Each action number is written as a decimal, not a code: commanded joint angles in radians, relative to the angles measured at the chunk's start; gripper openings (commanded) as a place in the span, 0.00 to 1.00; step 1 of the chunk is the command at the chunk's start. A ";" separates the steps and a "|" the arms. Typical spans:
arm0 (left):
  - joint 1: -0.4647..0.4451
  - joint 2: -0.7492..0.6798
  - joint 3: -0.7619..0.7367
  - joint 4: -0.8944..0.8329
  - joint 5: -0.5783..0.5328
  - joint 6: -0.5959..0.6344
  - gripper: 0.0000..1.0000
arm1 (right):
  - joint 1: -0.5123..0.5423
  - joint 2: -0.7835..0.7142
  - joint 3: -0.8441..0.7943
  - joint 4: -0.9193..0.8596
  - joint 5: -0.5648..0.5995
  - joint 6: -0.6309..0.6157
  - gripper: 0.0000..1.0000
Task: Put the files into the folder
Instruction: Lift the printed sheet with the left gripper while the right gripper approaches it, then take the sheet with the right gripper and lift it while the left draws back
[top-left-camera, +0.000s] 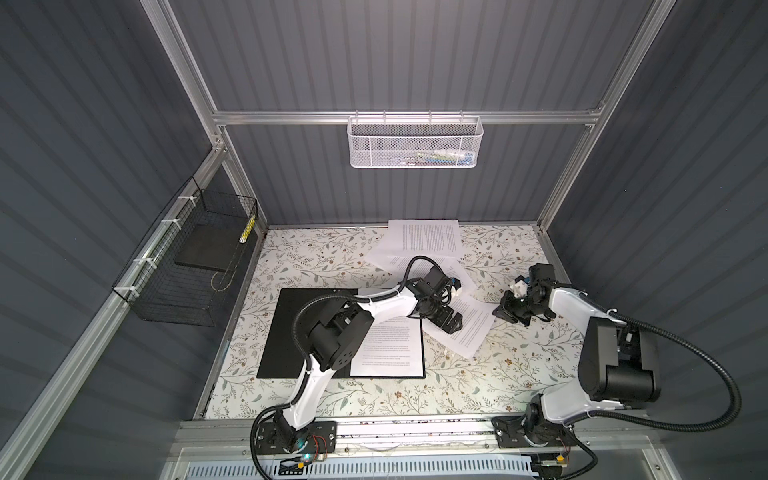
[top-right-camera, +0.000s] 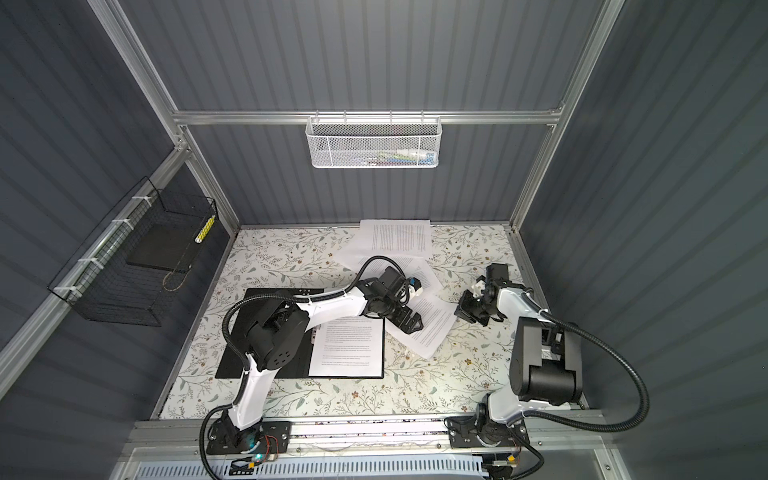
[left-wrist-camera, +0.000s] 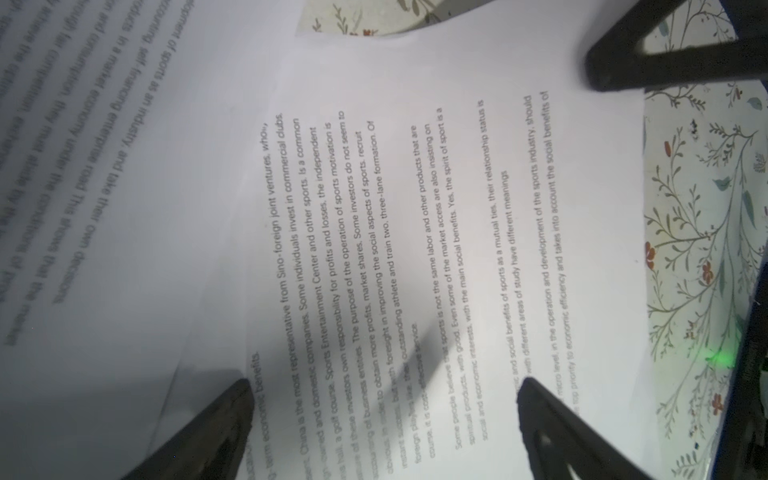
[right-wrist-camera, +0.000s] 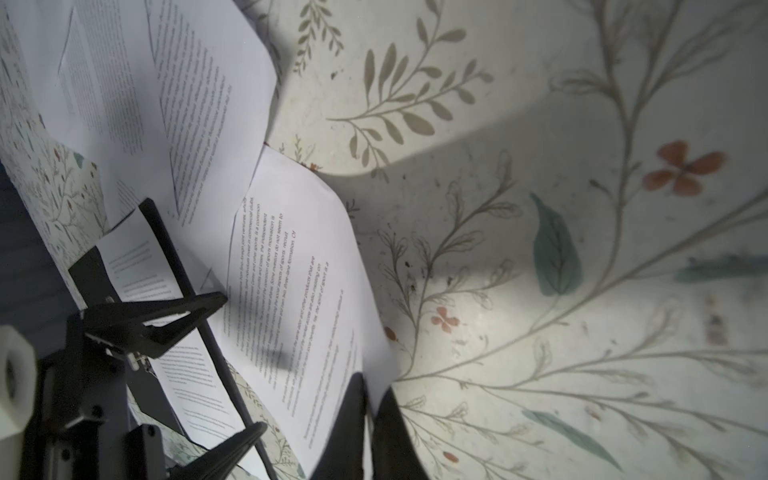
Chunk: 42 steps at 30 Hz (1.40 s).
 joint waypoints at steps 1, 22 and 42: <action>0.003 -0.033 0.027 -0.117 0.055 -0.055 1.00 | -0.001 -0.057 -0.025 0.025 -0.018 0.018 0.00; 0.003 -0.879 -0.545 0.205 -0.205 -0.249 1.00 | -0.001 -0.566 -0.061 -0.093 -0.010 0.165 0.00; 0.004 -1.540 -0.784 -0.105 -0.596 -0.125 1.00 | 0.213 -0.654 0.246 -0.104 0.162 0.392 0.00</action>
